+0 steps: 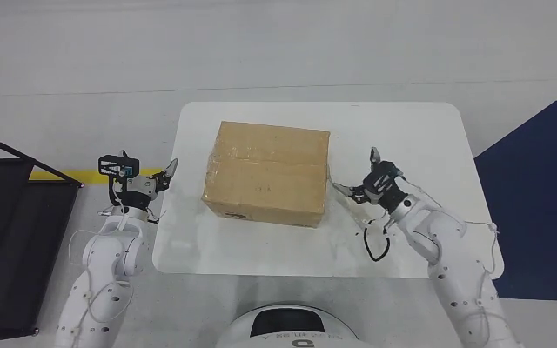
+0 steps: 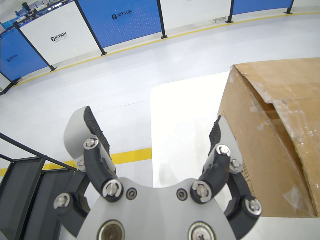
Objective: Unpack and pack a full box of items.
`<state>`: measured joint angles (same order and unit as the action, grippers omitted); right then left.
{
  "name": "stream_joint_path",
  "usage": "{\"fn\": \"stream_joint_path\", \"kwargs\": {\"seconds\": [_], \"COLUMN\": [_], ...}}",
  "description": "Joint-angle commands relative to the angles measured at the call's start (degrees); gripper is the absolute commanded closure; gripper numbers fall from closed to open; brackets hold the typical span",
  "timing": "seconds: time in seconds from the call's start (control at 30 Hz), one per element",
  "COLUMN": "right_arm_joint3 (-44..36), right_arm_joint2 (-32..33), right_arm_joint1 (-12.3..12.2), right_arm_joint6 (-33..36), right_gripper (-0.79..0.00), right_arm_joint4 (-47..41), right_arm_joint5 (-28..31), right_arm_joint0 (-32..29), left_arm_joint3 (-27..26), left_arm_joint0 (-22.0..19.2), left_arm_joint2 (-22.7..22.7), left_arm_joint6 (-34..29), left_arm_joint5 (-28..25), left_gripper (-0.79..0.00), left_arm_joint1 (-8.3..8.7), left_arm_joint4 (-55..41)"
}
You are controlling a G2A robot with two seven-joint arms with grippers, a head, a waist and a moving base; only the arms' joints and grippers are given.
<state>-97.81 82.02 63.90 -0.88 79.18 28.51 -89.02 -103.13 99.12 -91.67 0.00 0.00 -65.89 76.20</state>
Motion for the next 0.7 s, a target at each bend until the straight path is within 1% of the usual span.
{"fn": "stream_joint_path", "kwargs": {"seconds": [0.0, 0.1, 0.2, 0.33, 0.43, 0.67], "right_arm_joint3": [1.2, 2.1, 1.9, 1.4, 0.7, -2.6], "right_arm_joint2": [-2.0, -5.0, -7.4, -9.3, -9.3, -6.6], "right_arm_joint1": [0.4, 1.0, 1.4, 1.6, 1.6, 0.8], "right_arm_joint6": [2.8, 4.7, 5.2, 5.1, 4.3, 0.9], "right_gripper": [-0.785, -0.785, -0.785, -0.785, -0.785, -0.785], "right_arm_joint4": [-0.6, -0.4, 2.0, 3.9, 3.4, -0.3], "right_arm_joint5": [-2.4, -5.6, -8.5, -9.1, -7.6, -0.6], "right_arm_joint0": [2.7, 5.3, 6.3, 6.6, 6.1, 2.6], "left_arm_joint3": [0.0, 0.0, 0.0, 0.0, 0.0, 0.0], "left_arm_joint0": [0.0, 0.0, 0.0, 0.0, 0.0, 0.0], "left_arm_joint2": [0.0, 0.0, 0.0, 0.0, 0.0, 0.0], "left_arm_joint6": [0.0, 0.0, 0.0, 0.0, 0.0, 0.0], "left_arm_joint5": [0.0, 0.0, 0.0, 0.0, 0.0, 0.0], "left_gripper": [-0.785, -0.785, -0.785, -0.785, -0.785, -0.785], "left_arm_joint1": [0.0, 0.0, 0.0, 0.0, 0.0, 0.0], "left_arm_joint4": [0.0, 0.0, 0.0, 0.0, 0.0, 0.0]}}
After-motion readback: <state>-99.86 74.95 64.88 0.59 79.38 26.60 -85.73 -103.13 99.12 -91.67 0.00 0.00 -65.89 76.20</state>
